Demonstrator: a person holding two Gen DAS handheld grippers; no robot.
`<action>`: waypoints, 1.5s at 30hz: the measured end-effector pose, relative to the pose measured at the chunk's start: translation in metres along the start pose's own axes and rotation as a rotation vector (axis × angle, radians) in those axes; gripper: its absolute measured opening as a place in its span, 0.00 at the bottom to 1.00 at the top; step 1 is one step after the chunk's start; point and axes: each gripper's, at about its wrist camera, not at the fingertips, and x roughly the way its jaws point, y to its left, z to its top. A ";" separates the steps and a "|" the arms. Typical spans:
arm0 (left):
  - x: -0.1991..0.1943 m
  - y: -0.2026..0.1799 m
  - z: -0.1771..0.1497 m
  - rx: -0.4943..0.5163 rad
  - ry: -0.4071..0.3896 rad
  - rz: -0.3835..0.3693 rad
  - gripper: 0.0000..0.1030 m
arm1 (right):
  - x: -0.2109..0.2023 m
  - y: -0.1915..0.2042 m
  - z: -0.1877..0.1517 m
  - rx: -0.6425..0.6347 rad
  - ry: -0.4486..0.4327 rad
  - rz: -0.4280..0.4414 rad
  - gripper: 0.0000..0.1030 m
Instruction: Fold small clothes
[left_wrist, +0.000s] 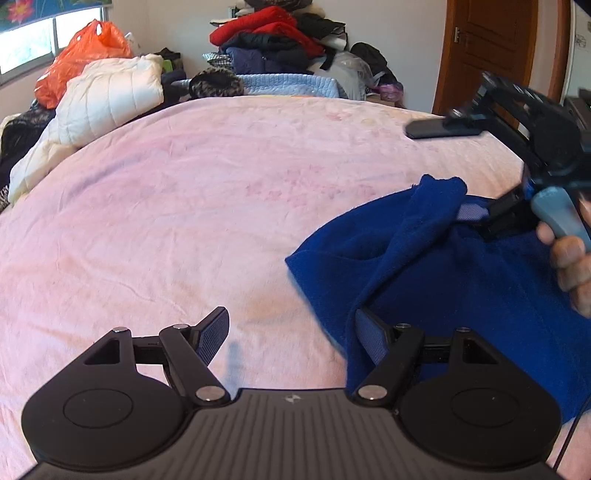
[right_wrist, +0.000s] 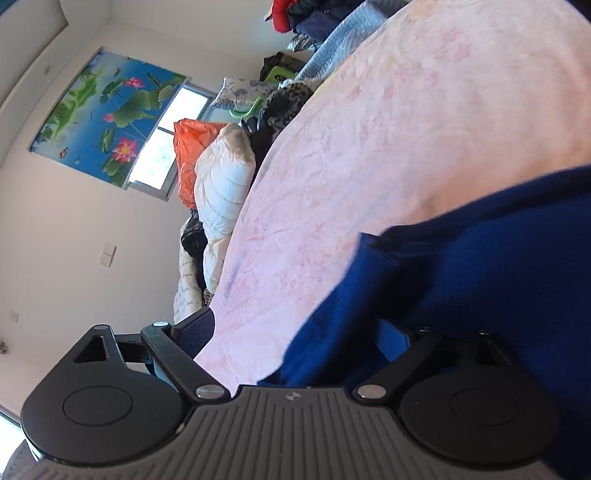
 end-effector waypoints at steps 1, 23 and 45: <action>0.000 0.000 -0.001 -0.003 0.001 0.003 0.73 | 0.006 0.006 0.001 -0.013 0.005 -0.008 0.88; -0.006 -0.071 0.007 -0.002 0.008 -0.144 0.73 | -0.154 -0.007 -0.084 -0.543 -0.151 -0.663 0.99; -0.015 -0.110 -0.055 0.068 -0.061 0.082 0.87 | -0.202 -0.032 -0.174 -0.648 -0.295 -0.899 1.00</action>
